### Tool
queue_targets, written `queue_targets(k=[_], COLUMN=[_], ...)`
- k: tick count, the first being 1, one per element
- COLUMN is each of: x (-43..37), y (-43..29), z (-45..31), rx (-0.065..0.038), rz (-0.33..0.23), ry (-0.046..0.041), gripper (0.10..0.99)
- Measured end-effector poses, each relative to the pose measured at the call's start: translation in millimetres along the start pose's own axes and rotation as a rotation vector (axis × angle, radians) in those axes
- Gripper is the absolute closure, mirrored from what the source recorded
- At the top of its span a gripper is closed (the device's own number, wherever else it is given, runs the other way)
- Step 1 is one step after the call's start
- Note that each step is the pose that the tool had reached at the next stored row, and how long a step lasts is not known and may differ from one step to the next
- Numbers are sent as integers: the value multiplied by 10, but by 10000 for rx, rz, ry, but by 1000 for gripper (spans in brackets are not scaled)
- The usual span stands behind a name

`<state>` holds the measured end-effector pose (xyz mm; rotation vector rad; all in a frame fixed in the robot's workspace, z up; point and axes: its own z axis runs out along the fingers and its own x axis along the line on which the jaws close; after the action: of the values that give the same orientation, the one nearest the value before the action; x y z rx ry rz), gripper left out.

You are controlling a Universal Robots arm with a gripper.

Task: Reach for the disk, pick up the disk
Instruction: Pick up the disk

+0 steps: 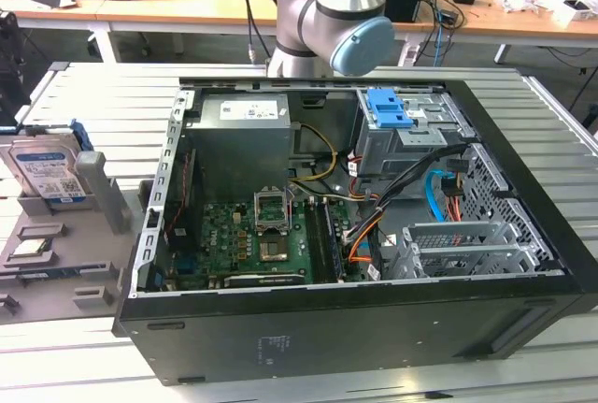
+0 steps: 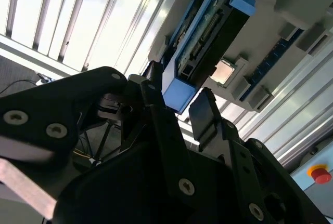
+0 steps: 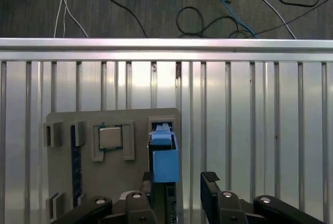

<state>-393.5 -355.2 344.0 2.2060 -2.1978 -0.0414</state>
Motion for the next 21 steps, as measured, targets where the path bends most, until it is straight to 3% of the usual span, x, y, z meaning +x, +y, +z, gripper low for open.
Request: queue_targets(k=[4, 10, 21], x=[4, 72, 82], y=[6, 18, 9], z=[46, 108, 325], rx=[-2, 0, -1], rz=[1, 1, -2], ry=[1, 7, 9], gripper=[604, 604, 604])
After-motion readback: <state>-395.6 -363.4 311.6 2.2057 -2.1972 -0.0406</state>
